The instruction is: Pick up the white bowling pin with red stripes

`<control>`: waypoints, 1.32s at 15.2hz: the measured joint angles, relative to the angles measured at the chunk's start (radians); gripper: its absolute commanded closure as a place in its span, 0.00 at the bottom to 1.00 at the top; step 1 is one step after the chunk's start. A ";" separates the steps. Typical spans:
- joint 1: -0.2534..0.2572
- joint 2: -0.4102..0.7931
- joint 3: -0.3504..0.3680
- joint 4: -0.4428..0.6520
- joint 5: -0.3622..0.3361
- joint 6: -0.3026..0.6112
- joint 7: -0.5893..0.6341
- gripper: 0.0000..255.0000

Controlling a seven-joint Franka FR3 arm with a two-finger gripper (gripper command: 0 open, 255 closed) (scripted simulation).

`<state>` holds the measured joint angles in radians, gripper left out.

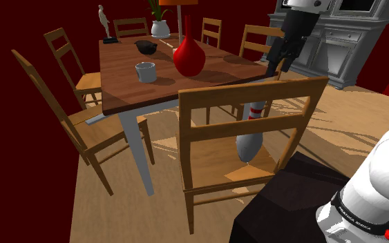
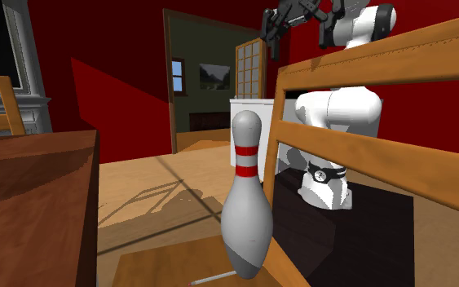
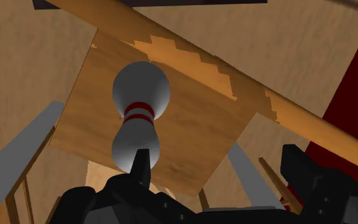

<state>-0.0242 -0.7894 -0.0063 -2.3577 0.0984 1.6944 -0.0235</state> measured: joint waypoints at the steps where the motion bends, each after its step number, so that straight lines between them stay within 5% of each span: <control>1: 0.000 0.000 0.000 0.000 0.000 0.000 0.000 0.00; 12: -0.065 0.358 -0.059 0.069 -0.029 0.092 0.025 0.00; 20: -0.068 0.403 -0.063 -0.004 -0.027 0.195 0.020 0.00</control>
<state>-0.0926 -0.3863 -0.0692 -2.3614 0.0715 1.8896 -0.0032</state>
